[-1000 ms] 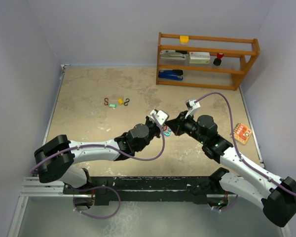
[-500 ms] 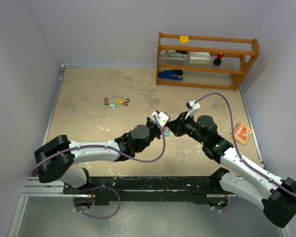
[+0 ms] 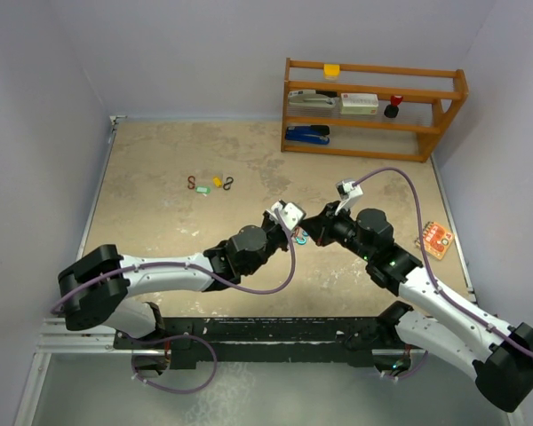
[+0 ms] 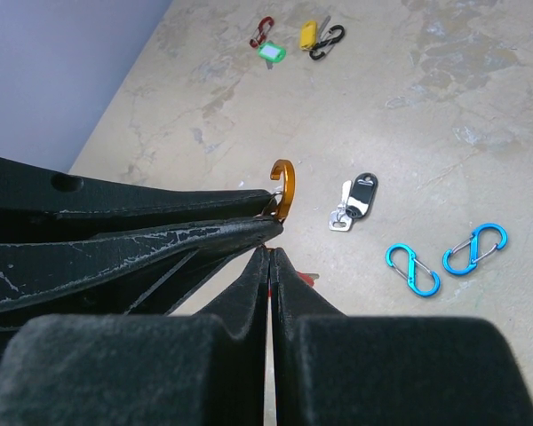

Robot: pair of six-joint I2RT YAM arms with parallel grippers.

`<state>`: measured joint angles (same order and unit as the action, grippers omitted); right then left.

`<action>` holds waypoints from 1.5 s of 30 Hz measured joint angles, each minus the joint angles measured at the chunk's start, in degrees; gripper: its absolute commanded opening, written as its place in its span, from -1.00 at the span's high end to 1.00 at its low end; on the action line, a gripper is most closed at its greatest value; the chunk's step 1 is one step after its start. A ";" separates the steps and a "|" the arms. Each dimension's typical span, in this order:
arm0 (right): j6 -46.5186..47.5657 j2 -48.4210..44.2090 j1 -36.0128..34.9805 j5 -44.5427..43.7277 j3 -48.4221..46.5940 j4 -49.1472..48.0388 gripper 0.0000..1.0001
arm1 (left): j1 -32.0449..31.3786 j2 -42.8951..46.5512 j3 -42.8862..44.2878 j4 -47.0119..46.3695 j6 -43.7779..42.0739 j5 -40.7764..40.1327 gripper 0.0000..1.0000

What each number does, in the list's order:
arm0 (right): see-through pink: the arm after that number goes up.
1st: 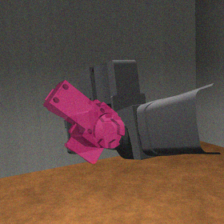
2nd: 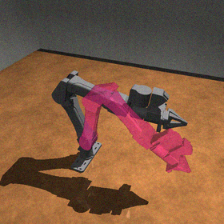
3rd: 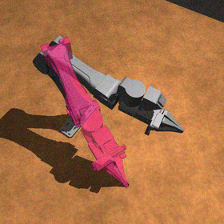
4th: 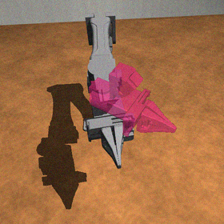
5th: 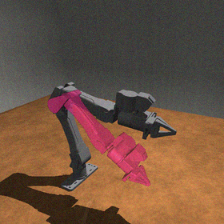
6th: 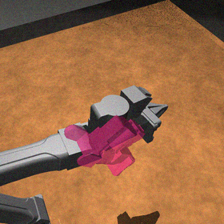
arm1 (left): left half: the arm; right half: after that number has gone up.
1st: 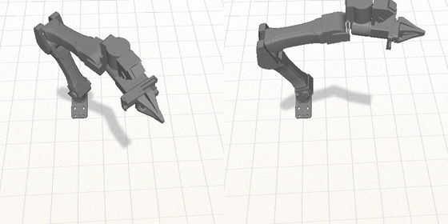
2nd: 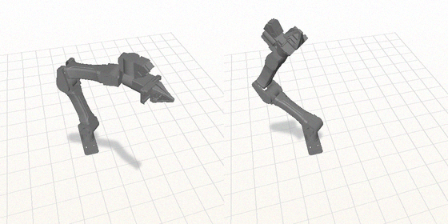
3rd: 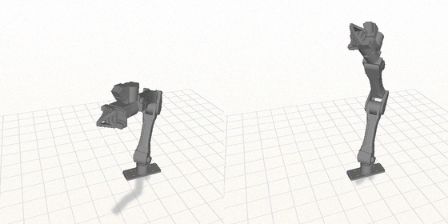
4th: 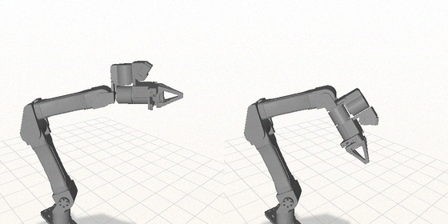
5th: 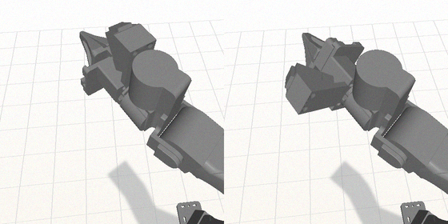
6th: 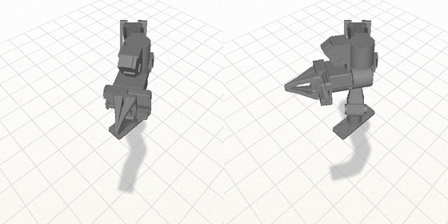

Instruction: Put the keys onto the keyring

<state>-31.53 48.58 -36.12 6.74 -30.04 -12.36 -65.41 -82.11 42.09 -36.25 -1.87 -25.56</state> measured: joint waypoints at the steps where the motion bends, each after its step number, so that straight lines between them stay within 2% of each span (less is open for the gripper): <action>1: -0.02 0.00 0.00 -0.02 0.00 0.02 1.00 | 0.00 0.07 -0.11 0.00 -0.28 0.04 1.00; 22: -0.04 0.02 -0.13 -1.05 0.00 0.13 1.00 | -0.04 2.21 -1.60 -0.59 -0.76 1.11 1.00; 23: -0.04 0.02 -0.15 -1.03 0.00 0.13 0.96 | -0.04 2.21 -1.62 -0.59 -0.79 1.11 1.00; 25: -0.02 0.22 -0.15 -0.92 -0.04 0.20 0.66 | -0.04 2.21 -1.62 -0.66 -0.76 1.01 1.00; 30: 0.13 1.46 -0.15 -0.74 -0.42 1.27 0.31 | -0.24 2.58 -1.70 -1.68 -0.74 -0.68 1.00; 35: 0.17 1.27 -0.15 -1.01 -0.42 3.23 0.23 | -0.31 4.33 -1.70 -2.82 -0.76 -3.82 1.00; 40: 0.33 -1.01 -0.13 -2.95 -0.42 4.50 -0.04 | -0.31 6.05 -1.70 -3.17 -0.83 -8.07 1.00; 45: 0.96 -1.42 -0.13 -5.46 -0.42 7.06 -0.05 | 2.25 6.16 -2.01 -2.14 -0.15 -11.85 1.00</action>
<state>-30.57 47.16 -36.25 1.28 -30.46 -5.30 -63.16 -75.94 40.07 -38.39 -2.02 -37.41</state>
